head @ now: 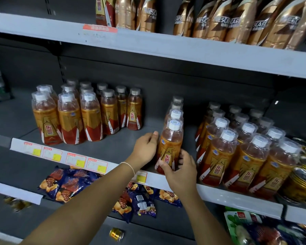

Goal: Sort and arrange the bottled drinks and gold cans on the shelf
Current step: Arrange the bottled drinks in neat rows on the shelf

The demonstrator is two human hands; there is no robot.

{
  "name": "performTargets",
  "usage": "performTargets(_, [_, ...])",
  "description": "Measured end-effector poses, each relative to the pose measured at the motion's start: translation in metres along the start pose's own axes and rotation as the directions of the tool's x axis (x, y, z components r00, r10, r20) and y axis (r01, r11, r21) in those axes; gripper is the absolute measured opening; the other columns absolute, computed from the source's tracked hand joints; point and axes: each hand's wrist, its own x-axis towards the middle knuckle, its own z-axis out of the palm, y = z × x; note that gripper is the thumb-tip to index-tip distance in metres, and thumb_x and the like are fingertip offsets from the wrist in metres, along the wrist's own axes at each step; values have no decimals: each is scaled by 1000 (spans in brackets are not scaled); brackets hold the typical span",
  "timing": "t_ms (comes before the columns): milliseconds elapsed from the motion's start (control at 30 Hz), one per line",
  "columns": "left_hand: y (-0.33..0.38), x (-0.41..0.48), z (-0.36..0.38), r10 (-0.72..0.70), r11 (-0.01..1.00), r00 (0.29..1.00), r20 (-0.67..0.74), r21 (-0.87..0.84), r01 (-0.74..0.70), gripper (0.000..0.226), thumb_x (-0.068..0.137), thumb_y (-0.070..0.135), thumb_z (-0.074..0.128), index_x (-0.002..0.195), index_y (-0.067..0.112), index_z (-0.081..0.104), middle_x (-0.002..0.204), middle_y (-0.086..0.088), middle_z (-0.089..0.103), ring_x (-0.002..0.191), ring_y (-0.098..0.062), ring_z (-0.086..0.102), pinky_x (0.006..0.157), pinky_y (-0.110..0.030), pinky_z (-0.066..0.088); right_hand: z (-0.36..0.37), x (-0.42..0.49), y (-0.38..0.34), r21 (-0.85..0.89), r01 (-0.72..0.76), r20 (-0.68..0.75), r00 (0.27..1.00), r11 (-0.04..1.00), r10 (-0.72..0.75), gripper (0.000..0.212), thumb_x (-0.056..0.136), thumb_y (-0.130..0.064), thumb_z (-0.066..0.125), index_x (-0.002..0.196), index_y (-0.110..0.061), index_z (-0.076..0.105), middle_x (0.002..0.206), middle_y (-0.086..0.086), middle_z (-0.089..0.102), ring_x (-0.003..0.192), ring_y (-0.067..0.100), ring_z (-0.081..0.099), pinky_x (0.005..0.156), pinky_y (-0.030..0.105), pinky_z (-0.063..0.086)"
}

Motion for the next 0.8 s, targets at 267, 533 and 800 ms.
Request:
performTargets(267, [-1,58,11,-75,933,979,188,-332,135,52,100,52,38,142,21,45,137,5,50,122,-9,45,112,-35,32,-2,-4,-11,-153,-113,-4,994,982,114,82,74,-62,72,143,-26,44,128,-6,51,119,13,48,103,41,46])
performTargets(533, [-3,95,29,12,805,893,450,-534,258,55,103,52,23,135,18,50,129,-6,62,122,-20,57,105,-38,44,0,-12,-21,-244,-169,-39,986,955,164,77,74,-65,70,137,-25,51,124,-10,57,111,9,54,98,35,50])
performTargets(800, [-6,100,45,-21,767,879,475,-557,319,74,92,70,25,146,21,41,140,-8,55,128,-24,52,112,-47,36,-9,-3,-19,-233,-112,-1,993,966,115,57,63,-74,69,107,-41,55,95,-20,60,82,-5,57,63,9,44])
